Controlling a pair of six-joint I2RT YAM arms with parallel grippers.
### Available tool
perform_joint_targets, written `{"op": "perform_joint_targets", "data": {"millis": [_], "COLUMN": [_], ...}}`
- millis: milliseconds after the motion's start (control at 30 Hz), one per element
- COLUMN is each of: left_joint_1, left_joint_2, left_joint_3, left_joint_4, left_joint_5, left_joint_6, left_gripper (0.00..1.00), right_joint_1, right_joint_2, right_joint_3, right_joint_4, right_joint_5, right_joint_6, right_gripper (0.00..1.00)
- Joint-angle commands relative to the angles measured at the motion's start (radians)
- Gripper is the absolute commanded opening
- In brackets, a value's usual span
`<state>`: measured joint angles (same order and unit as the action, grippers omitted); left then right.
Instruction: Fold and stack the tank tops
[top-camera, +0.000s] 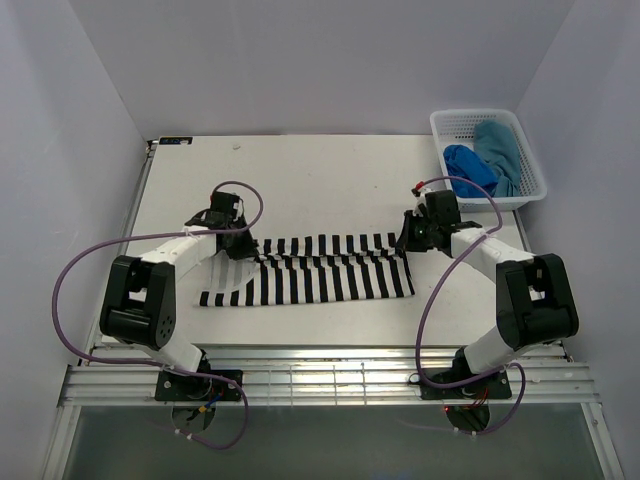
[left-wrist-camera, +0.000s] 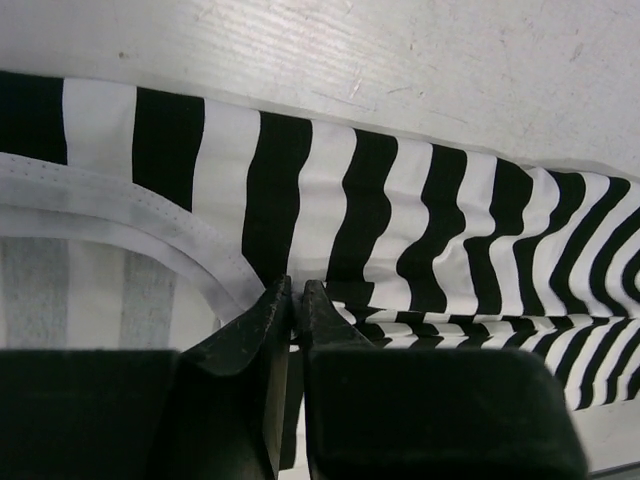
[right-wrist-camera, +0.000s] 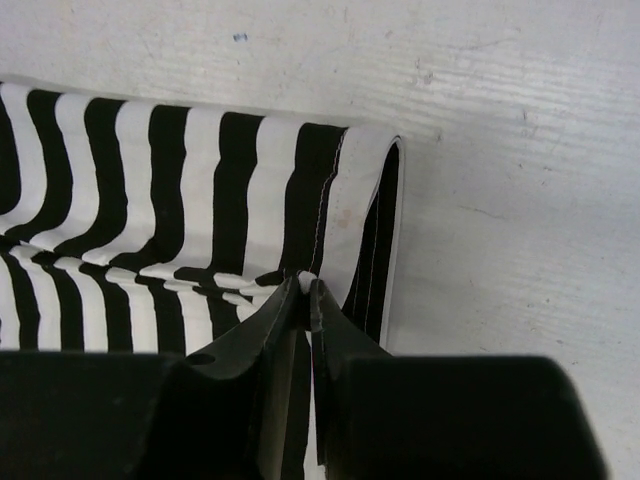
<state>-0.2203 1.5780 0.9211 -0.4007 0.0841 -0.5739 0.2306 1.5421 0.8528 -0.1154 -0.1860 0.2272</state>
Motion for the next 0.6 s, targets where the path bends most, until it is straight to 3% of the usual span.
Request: {"op": "perform_joint_targets", "data": {"millis": [0,33,67,167,233,333,467,567], "left_joint_1": [-0.004,-0.004,-0.005,-0.007,-0.007,-0.008,-0.008,-0.008], "left_joint_2": [-0.030,-0.033,-0.050,-0.090,-0.148,-0.213,-0.231,-0.167], "left_joint_3": [-0.028,-0.031,-0.034,-0.036,-0.036,-0.022,0.016,0.042], "left_joint_4": [0.005,0.000,-0.004,-0.030,-0.052,-0.078,-0.089,-0.089], "left_joint_5": [0.020,0.025,0.042,0.052,0.049,0.054,0.083,0.046], "left_joint_6": [-0.017,-0.024,-0.026,-0.038,-0.041,-0.043,-0.049,-0.066], "left_gripper": [0.22,0.33,0.40,0.71,0.89,0.98,0.98,0.98], "right_joint_1": [0.001,0.001,0.001,0.001,0.001,0.001,0.003,0.012], "right_joint_2": [-0.002,-0.005,-0.010,-0.037,-0.069,-0.129,-0.195,-0.201], "right_joint_3": [-0.032,-0.037,-0.038,-0.032,-0.024,-0.015,-0.012,-0.008], "right_joint_4": [0.031,0.031,0.030,0.010,-0.007,-0.043,-0.053,-0.024], "right_joint_5": [-0.003,-0.003,-0.006,-0.013,-0.017,-0.009,-0.042,-0.113], "right_joint_6": [-0.002,-0.002,-0.002,0.000,0.001,0.004,0.017,0.026], "right_gripper": [0.17,0.21,0.32,0.55,0.63,0.74,0.98,0.90]}}
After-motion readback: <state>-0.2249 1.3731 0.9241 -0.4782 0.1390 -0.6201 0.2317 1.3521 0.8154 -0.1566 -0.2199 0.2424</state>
